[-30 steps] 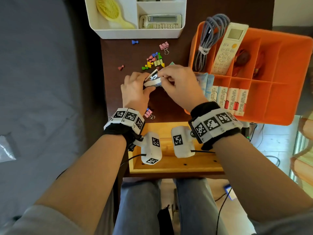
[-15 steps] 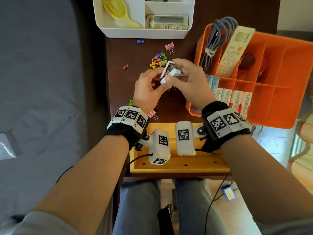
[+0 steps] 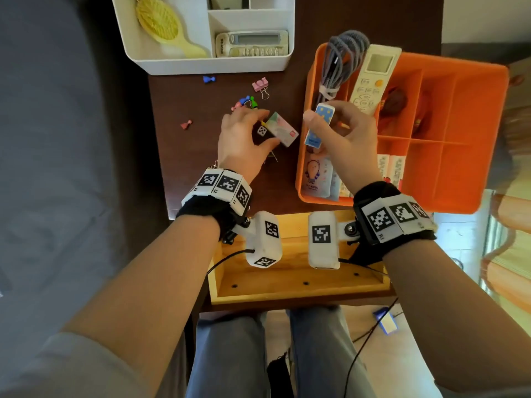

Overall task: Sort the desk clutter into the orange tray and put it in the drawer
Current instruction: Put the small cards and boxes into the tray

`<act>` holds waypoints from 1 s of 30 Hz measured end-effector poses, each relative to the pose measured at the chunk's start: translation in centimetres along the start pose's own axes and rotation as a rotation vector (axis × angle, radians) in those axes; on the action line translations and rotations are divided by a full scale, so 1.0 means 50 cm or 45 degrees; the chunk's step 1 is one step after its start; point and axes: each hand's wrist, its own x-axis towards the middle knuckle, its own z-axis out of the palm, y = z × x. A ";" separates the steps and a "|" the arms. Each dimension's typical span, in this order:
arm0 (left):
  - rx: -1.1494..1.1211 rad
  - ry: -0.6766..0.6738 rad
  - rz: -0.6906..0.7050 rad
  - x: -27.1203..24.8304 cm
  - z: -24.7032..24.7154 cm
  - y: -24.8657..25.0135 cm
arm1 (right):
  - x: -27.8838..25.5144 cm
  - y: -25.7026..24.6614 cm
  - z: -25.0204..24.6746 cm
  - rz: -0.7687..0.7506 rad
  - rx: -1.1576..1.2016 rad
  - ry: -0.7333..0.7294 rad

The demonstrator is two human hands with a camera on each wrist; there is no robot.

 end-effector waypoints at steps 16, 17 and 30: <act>0.314 -0.035 0.002 0.014 0.031 0.009 | -0.003 0.013 -0.012 0.067 0.080 -0.005; 0.291 -0.028 0.038 -0.005 0.017 0.016 | -0.023 0.005 -0.019 0.044 0.102 -0.002; -0.315 0.141 0.092 -0.053 -0.014 0.056 | -0.043 0.016 -0.035 0.093 0.000 0.004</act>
